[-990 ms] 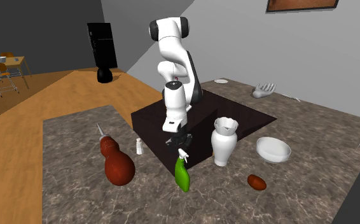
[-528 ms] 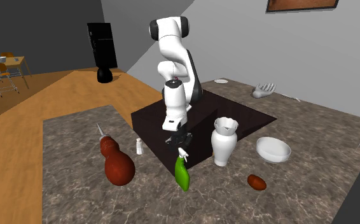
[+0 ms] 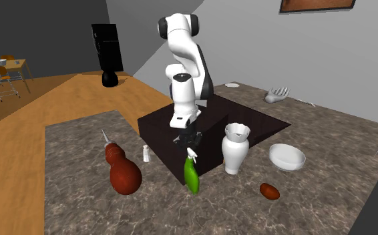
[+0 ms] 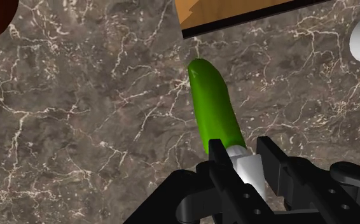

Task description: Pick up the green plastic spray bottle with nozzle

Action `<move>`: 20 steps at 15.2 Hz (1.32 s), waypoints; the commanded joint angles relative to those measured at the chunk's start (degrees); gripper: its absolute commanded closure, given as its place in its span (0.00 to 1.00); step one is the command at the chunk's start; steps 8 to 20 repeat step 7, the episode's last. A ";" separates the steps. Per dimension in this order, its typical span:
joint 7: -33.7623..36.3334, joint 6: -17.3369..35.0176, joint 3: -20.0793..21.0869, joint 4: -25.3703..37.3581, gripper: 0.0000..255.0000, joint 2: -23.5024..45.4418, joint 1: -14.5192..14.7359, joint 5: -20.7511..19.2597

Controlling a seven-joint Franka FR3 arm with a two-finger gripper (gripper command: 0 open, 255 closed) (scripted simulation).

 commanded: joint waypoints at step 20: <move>-0.54 -4.28 0.56 0.93 1.00 -3.44 -0.44 1.22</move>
